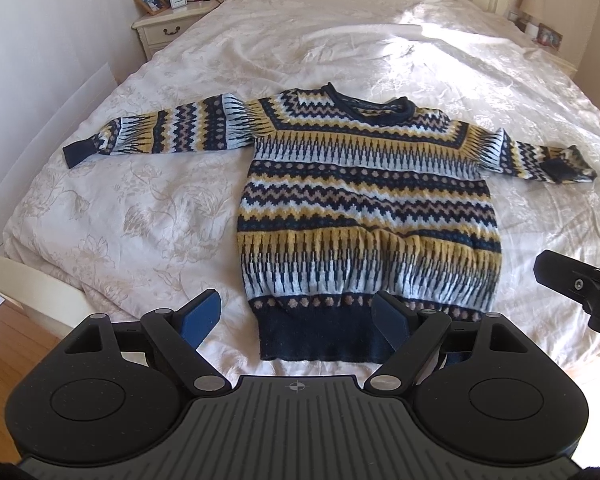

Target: Fold small clothes

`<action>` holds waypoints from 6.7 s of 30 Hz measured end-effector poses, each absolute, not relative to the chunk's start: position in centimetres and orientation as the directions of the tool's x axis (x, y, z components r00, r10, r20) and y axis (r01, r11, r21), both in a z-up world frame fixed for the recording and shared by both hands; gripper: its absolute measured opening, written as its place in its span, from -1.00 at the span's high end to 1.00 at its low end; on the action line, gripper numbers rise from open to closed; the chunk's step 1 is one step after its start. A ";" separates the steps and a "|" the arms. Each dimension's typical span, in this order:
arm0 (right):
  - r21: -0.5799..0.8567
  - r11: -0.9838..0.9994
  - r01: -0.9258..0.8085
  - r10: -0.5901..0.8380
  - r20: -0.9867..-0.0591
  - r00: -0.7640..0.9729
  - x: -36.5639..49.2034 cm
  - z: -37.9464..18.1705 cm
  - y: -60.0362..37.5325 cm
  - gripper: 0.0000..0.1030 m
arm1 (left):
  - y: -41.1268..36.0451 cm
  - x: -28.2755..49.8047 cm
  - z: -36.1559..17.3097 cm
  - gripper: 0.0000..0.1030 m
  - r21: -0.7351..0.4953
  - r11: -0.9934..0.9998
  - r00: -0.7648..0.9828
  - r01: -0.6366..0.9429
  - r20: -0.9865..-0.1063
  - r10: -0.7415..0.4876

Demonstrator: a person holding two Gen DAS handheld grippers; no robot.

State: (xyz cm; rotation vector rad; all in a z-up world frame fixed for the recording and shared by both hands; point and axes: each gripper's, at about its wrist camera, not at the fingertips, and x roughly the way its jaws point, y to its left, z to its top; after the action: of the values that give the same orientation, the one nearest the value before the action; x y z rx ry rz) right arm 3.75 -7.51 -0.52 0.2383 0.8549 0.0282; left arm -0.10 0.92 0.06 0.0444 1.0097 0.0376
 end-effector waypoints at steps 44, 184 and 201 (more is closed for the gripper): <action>0.272 0.958 0.086 0.166 -0.777 0.608 6.9 -2.5 -8.6 -0.98 | 1.3 3.2 -1.1 -0.48 0.052 0.998 0.500 -0.038 -0.863 0.064; 0.425 0.905 0.003 0.384 -0.822 0.421 29.5 -13.1 -10.3 -0.25 | 6.1 28.4 -16.5 0.11 -0.348 0.936 0.321 -0.059 -0.894 -0.312; 0.440 0.898 0.011 0.396 -0.820 0.413 30.1 -13.5 -12.2 -0.26 | 9.7 29.1 -15.1 0.11 -0.162 0.979 0.414 -0.125 -0.905 -0.096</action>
State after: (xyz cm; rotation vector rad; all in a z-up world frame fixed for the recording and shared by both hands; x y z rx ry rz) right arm 30.11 -12.18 -13.52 0.4103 1.1266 0.2508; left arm 29.07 9.68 -15.06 -0.2170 1.1462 0.0184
